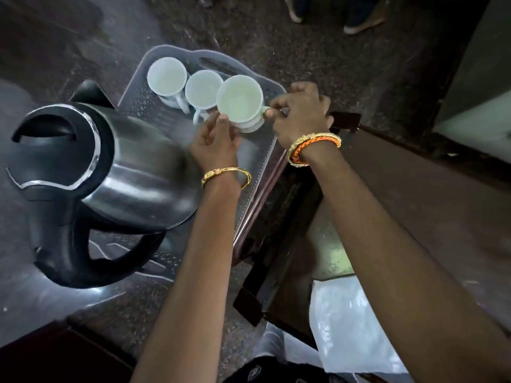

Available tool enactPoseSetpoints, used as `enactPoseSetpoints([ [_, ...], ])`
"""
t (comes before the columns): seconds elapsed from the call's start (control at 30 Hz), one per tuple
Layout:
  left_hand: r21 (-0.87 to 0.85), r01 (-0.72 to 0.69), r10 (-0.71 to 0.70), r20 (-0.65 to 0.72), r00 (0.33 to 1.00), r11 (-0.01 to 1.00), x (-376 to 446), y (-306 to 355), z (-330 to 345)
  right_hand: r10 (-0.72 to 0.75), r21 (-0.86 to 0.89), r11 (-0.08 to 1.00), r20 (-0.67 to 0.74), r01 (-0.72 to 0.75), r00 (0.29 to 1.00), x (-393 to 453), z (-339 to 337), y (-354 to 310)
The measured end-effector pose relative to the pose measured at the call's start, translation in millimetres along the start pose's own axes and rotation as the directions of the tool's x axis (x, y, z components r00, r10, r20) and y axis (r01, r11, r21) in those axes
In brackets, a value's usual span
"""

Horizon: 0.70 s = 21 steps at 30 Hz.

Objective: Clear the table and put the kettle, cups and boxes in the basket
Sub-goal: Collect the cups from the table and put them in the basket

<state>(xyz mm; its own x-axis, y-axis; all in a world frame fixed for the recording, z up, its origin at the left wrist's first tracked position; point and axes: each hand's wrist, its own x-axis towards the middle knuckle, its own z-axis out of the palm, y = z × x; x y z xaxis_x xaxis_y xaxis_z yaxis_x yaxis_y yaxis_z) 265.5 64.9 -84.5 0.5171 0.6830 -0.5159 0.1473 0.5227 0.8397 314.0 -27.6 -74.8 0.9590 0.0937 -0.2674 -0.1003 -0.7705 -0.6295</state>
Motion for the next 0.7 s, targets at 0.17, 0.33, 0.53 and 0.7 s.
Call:
enactPoseSetpoints([
  [0.17, 0.089, -0.024, 0.024, 0.003, 1.0, 0.996, 10.5, -14.7, 2.3, 0.051, -0.087, 0.995, -0.034, -0.054, 0.998, 3.8, 11.2, -0.2],
  [0.33, 0.178, -0.072, 0.073, 0.002, 0.997, 0.981, 12.3, -16.2, 1.5, 0.108, -0.082, 0.99, -0.051, -0.112, 0.993, -2.4, 18.6, 0.2],
  [0.53, 0.503, -0.27, 0.281, 0.056, 0.958, 0.821, -4.0, -15.1, -0.2, 0.036, 0.269, 0.962, -0.255, 0.036, 0.966, -24.1, 7.9, 9.8],
  [0.7, 0.494, -0.77, 0.713, 0.357, 0.604, 0.404, -89.1, -32.8, -6.2, 0.175, 0.441, 0.885, -0.611, 0.148, 0.772, -88.8, -18.1, 62.3],
])
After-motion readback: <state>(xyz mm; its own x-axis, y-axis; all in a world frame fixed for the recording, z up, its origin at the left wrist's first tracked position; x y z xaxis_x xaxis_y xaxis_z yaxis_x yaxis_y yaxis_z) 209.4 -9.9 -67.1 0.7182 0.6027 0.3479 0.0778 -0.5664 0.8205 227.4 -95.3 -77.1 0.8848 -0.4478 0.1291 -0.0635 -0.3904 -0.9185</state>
